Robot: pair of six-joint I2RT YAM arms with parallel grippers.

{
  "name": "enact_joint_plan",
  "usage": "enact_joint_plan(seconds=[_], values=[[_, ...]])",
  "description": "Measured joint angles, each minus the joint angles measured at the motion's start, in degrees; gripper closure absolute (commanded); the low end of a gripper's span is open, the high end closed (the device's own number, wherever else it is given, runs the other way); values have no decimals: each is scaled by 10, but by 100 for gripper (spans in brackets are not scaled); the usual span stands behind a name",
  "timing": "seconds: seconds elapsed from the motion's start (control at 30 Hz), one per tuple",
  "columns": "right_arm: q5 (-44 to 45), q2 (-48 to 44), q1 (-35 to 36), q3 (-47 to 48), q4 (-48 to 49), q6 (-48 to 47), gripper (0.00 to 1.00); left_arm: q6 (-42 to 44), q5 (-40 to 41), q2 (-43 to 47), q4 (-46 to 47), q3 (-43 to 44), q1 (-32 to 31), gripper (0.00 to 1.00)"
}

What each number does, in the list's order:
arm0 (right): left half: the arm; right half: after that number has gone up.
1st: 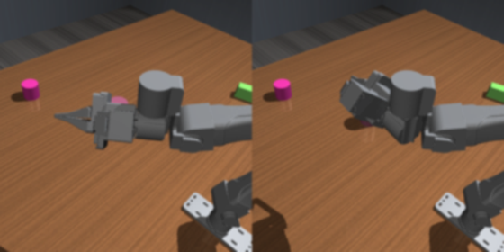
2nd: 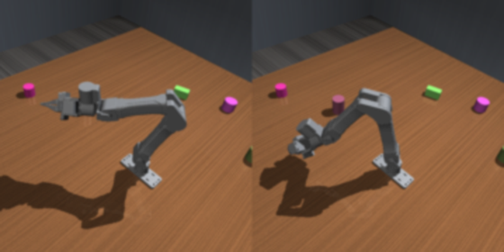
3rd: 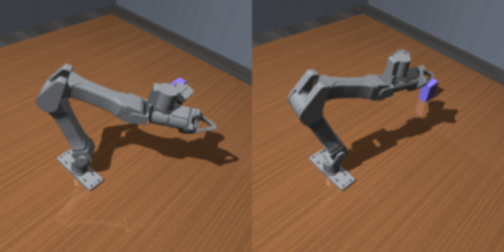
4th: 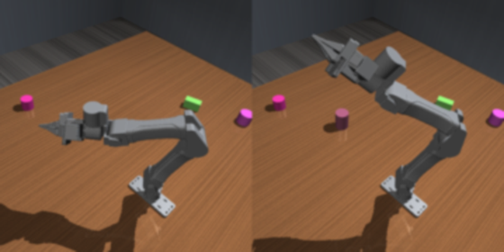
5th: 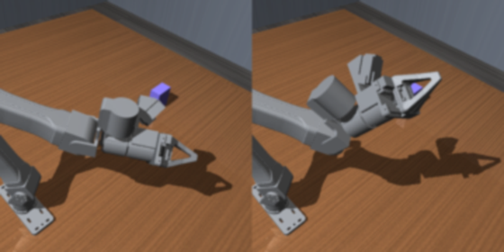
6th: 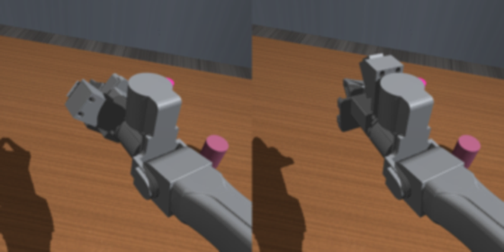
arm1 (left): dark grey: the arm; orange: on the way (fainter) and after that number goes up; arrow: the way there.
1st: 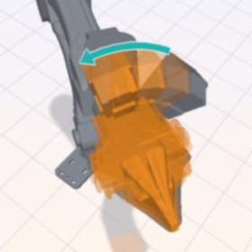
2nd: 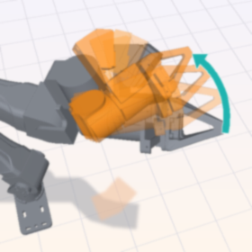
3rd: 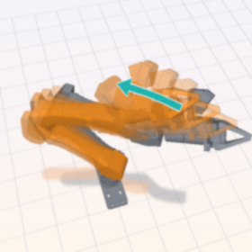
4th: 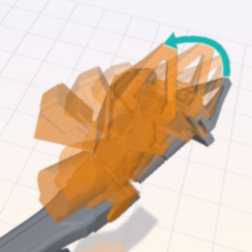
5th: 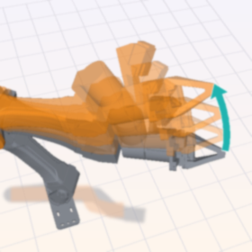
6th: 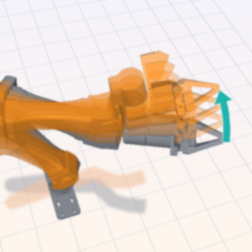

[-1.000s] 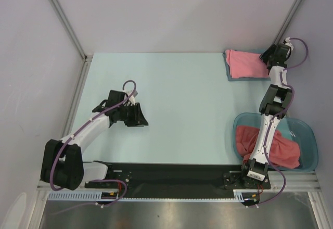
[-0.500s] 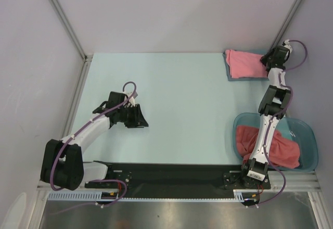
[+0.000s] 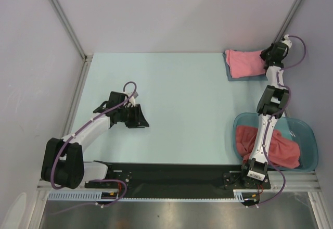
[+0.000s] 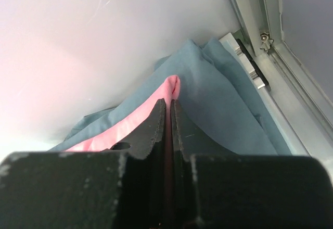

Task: Fold and stack the t-shirts
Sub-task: Neatly place the folded tshirt to the corner

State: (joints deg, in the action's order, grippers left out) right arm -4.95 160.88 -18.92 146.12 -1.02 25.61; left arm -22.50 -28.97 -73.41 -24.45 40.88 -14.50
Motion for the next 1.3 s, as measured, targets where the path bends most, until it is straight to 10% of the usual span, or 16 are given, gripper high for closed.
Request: enact_joint_plan(seconds=[0.2,0.53,0.77,1.07,1.3], values=[[7,1,-1,0,0,-4,91,1,-2,-2,-2,0,0,62],[30,11,-11,4,-48,-23,34,2,-1,-2,-17,5,0,62],[79,-39,4,6,-158,-75,13,-14,-3,11,-6,40,0,60],[147,-351,86,-130,-287,-83,4,-50,-6,84,-2,56,0,53],[132,-651,239,-447,-285,-52,1,-91,3,148,-7,57,-1,44]])
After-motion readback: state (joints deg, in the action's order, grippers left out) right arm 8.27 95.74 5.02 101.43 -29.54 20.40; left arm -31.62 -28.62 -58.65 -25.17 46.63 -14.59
